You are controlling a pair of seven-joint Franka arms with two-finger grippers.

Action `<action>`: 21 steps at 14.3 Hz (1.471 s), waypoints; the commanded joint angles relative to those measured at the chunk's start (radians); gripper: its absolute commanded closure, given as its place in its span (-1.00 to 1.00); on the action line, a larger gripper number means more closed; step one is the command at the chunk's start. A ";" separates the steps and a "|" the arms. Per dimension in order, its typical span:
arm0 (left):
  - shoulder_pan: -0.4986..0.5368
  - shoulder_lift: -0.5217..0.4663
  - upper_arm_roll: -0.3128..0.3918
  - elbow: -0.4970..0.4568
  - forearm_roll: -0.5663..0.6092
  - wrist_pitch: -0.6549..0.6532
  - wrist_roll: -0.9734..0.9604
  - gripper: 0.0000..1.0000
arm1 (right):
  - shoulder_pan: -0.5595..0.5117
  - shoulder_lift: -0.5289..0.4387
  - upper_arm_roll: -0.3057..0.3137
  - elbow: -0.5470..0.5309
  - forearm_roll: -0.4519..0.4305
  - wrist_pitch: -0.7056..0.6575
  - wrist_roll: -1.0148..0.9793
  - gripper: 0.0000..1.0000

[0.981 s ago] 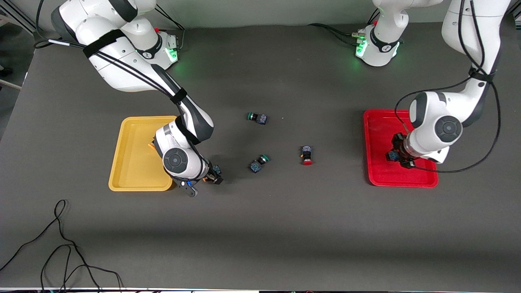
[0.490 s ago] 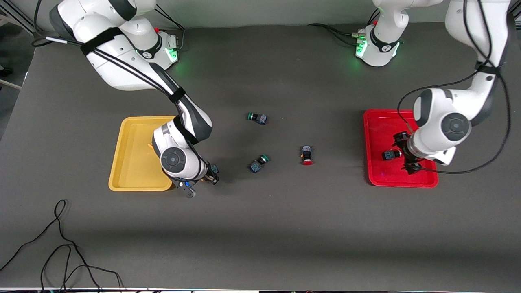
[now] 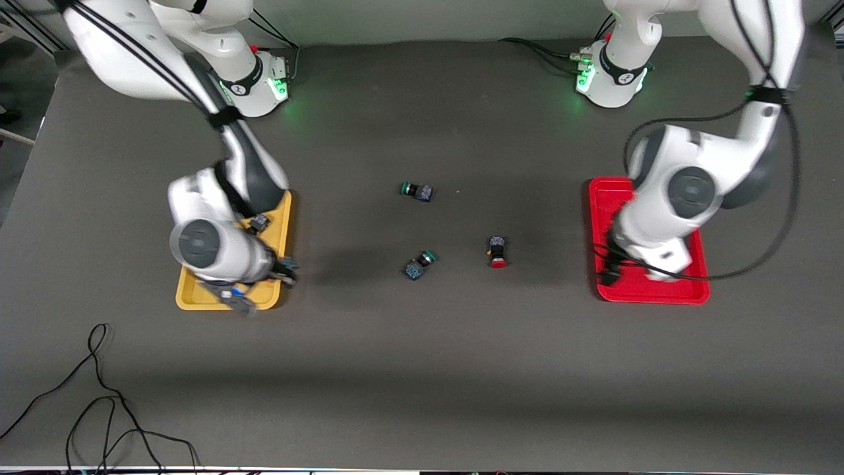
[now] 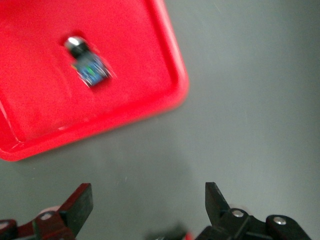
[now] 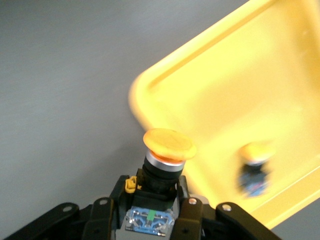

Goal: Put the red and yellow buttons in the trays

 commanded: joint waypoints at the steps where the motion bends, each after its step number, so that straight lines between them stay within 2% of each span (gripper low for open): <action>1: -0.108 0.041 0.006 0.040 0.049 0.021 0.221 -1.00 | 0.002 -0.078 -0.111 -0.232 -0.004 0.195 -0.206 0.87; 3: -0.176 0.081 0.006 0.055 0.082 0.059 0.315 -1.00 | 0.002 -0.071 -0.162 -0.272 -0.004 0.266 -0.319 0.86; 6: -0.244 0.156 0.006 0.055 0.140 0.136 0.493 -1.00 | -0.001 -0.056 -0.199 -0.268 -0.002 0.267 -0.445 0.69; 7: -0.264 0.188 0.006 0.055 0.142 0.156 0.515 -1.00 | 0.000 -0.053 -0.199 -0.266 -0.002 0.267 -0.447 0.48; 8: -0.279 0.222 0.006 0.054 0.146 0.174 0.516 -1.00 | 0.000 -0.052 -0.200 -0.262 -0.004 0.264 -0.449 -0.44; 9: -0.288 0.264 0.006 0.054 0.160 0.196 0.524 -1.00 | 0.000 -0.057 -0.200 -0.256 -0.004 0.261 -0.452 -0.99; 11: -0.297 0.317 0.006 0.054 0.188 0.216 0.529 -1.00 | 0.002 -0.078 -0.200 -0.239 -0.004 0.248 -0.456 -1.00; 13: -0.302 0.328 0.006 0.055 0.188 0.223 0.529 -0.91 | 0.003 -0.105 -0.200 -0.156 -0.004 0.115 -0.461 -1.00; 14: -0.302 0.328 0.006 0.055 0.188 0.232 0.529 -0.69 | 0.003 -0.126 -0.199 -0.104 -0.004 0.024 -0.474 -1.00; 16: -0.299 0.328 0.006 0.057 0.186 0.236 0.529 0.36 | 0.008 -0.181 -0.197 -0.038 -0.004 -0.067 -0.478 -1.00; 17: -0.298 0.328 0.006 0.062 0.182 0.234 0.527 0.74 | 0.008 -0.221 -0.194 -0.035 -0.004 -0.078 -0.478 -1.00; 21: -0.285 0.315 0.008 0.097 0.169 0.210 0.516 0.91 | 0.011 -0.354 -0.188 -0.033 0.001 -0.114 -0.481 -1.00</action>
